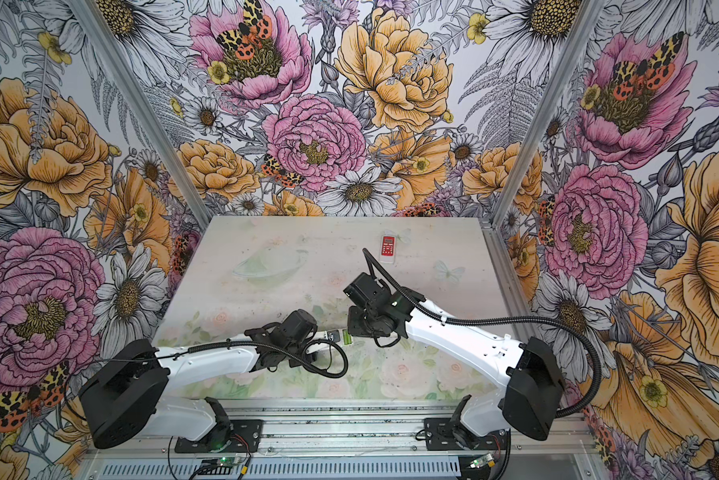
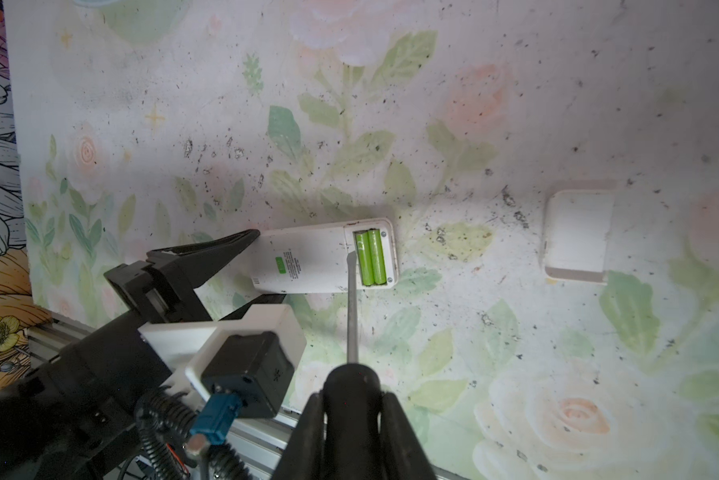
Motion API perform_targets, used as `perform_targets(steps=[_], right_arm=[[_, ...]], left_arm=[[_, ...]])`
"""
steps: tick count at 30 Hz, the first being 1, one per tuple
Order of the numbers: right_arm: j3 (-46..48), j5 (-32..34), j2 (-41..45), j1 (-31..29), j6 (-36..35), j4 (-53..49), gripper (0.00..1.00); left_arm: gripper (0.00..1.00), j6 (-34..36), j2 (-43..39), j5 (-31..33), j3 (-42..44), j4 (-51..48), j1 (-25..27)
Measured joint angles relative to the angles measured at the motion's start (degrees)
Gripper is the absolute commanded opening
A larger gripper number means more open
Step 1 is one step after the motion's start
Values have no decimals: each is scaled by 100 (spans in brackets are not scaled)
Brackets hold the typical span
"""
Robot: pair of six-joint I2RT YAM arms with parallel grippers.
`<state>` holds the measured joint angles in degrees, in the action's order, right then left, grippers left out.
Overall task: Unload the batteries from the remote control
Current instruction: 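Bring the screwdriver tip to the batteries while the left gripper holds the remote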
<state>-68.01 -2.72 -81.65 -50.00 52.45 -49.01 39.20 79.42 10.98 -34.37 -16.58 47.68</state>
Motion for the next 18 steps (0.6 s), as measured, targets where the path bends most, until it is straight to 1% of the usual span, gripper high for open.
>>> perform_targets(steps=[6,11,18], right_arm=[[-114,-166,-39,-55,-28,-243,0],[-144,-166,-125,-122,-107,-398,0],[-170,-122,-393,-212,-111,-444,0]], left_arm=[[26,26,17,120,0,13,20],[24,39,17,168,0,13,22],[23,42,17,245,0,13,79]])
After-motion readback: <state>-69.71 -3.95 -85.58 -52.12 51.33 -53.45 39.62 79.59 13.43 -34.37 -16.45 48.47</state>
